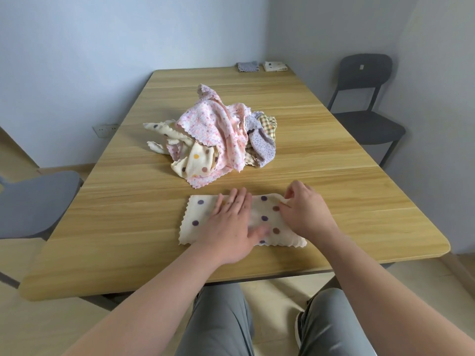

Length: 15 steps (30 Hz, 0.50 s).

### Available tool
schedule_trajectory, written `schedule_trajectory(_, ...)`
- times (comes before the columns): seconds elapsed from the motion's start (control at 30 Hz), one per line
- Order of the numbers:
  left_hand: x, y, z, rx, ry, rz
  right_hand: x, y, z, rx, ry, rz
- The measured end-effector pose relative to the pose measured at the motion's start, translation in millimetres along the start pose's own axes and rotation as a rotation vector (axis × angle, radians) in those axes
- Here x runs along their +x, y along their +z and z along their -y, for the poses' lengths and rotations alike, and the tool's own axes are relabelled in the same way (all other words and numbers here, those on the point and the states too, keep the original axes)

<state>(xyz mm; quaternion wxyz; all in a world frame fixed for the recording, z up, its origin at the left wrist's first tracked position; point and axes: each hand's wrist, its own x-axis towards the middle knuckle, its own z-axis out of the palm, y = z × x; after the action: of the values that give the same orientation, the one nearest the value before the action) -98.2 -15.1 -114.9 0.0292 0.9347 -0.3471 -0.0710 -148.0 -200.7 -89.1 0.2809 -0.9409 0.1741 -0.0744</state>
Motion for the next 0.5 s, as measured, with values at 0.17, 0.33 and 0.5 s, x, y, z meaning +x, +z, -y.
schedule_trajectory(0.17, 5, 0, -6, 0.022, -0.027, 0.049, 8, -13, -2, 0.137, 0.179, 0.057)
schedule_trajectory(0.33, 7, -3, -10, 0.021, -0.033, 0.082, 12, -15, -4, 0.177, 0.272, 0.042)
schedule_trajectory(0.5, 21, -2, -29, -0.038, -0.036, 0.075, 13, -22, 14, 0.122, 0.184, -0.085)
